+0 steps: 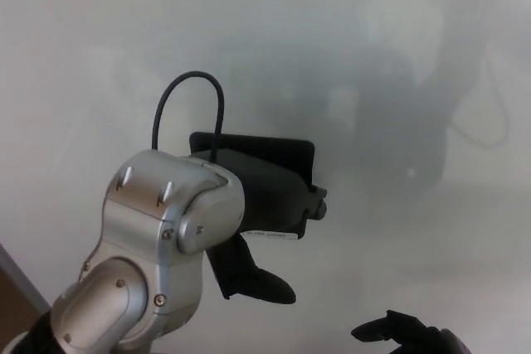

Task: A magnetic marker holder is on the left hand side of the white board, the robot put the index and middle finger into the opening of the container and pull off the magnetic holder and hand it to a human on the left hand side.

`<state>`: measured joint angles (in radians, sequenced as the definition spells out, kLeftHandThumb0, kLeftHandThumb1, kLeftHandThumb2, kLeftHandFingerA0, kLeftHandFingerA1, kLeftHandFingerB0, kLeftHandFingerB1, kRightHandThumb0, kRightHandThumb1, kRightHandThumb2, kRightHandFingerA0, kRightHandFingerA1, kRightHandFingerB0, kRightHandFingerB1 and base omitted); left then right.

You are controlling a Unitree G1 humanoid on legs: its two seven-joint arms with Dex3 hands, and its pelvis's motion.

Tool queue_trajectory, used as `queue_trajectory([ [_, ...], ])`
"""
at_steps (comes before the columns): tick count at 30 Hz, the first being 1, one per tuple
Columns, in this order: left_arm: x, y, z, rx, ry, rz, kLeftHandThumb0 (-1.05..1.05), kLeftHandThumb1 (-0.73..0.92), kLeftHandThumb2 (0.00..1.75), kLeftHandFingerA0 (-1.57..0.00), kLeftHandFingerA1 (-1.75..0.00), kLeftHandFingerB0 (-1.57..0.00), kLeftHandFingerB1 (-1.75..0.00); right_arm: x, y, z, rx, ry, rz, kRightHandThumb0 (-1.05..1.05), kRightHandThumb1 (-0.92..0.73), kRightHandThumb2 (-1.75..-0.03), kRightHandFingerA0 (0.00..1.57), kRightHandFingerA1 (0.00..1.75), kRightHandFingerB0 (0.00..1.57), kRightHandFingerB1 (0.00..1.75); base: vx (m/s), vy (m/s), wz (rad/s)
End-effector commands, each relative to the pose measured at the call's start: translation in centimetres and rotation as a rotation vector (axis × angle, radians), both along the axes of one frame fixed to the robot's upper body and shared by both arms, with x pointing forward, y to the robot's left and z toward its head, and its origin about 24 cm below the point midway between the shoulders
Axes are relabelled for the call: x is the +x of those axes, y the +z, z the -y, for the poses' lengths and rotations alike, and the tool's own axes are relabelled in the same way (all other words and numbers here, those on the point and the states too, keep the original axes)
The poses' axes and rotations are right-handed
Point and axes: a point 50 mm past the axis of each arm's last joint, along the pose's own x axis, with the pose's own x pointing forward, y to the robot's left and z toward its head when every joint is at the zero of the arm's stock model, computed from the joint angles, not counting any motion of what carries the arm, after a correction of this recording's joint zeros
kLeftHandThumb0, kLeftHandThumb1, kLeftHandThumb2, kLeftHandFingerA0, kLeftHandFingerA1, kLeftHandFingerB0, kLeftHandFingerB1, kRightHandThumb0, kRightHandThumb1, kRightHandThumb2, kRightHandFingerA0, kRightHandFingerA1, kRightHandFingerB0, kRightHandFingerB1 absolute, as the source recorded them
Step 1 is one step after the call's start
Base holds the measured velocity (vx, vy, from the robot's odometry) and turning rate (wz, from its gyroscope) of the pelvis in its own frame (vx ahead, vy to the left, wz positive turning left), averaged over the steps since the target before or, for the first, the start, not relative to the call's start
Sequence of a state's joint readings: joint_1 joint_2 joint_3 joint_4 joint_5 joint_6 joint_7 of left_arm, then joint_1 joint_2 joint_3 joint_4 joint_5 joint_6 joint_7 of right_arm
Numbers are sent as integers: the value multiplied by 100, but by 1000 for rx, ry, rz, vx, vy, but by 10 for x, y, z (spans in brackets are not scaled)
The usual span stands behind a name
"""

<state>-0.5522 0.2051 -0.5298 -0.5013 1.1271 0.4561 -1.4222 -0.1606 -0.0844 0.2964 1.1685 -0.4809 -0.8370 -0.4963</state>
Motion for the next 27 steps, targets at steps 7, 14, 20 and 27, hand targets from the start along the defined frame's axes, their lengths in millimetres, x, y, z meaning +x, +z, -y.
queue_trajectory([
  [7,22,-1,-16,8,100,53,-91,62,98,-16,-46,-7,-29,0,0,3,11,-34,-3,-42,-61,-58,90,74,65,61,0,0,0],
  [14,28,-4,-21,34,125,85,-92,79,65,-22,-35,-8,-22,0,0,3,5,-32,1,-44,-62,-59,91,72,65,61,0,0,0],
  [20,29,-2,-20,31,117,132,-91,78,65,-19,-32,-9,-22,0,-1,3,-1,-36,-3,-46,-62,-59,91,72,66,61,0,0,0],
  [27,30,-4,-17,37,113,131,-89,61,103,-6,-42,-3,-24,-1,-1,3,1,-33,-1,-45,-62,-58,92,74,66,61,0,0,0],
])
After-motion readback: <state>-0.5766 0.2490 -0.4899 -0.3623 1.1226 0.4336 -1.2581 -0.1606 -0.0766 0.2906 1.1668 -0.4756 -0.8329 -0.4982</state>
